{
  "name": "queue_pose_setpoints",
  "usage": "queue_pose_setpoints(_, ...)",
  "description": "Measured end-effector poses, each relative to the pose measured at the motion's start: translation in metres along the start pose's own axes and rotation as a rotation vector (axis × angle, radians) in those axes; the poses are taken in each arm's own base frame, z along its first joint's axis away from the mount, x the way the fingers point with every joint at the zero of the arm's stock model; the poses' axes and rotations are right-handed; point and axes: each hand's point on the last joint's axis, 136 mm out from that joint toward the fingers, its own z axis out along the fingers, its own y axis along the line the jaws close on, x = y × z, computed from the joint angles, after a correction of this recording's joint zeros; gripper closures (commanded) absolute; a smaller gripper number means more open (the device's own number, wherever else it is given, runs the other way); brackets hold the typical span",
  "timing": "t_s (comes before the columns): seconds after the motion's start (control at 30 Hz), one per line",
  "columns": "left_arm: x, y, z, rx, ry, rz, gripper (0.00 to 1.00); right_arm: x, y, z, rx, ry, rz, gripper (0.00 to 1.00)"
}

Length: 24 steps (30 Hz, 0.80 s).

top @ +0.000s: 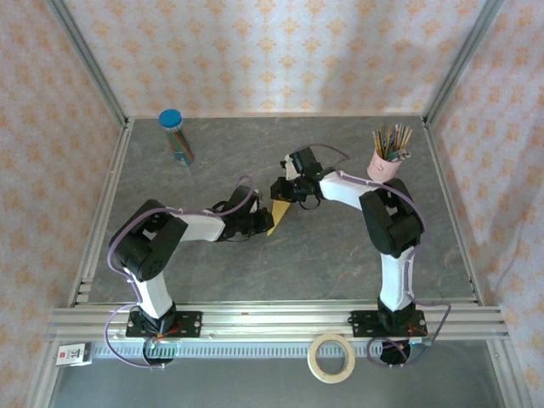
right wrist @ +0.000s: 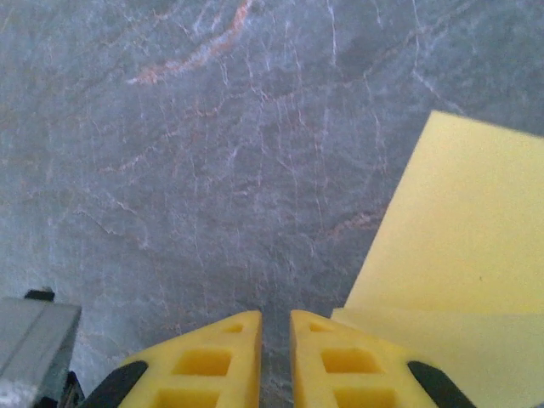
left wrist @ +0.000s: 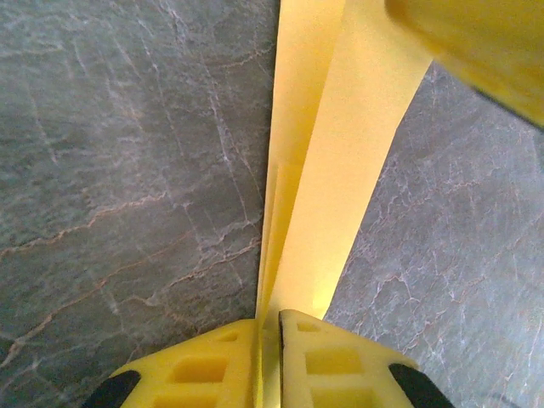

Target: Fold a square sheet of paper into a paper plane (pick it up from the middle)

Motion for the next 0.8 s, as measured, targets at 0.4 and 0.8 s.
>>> queue_pose_setpoints(0.4,0.0,0.001,0.0,-0.002,0.001,-0.001,0.88,0.024,-0.013,0.005,0.009,0.055,0.027,0.89)
queue_pose_setpoints(0.8,0.001,0.001,0.001,-0.002,0.003,-0.001,0.89,0.025,-0.019,0.017,0.014,0.07,0.035,0.89)
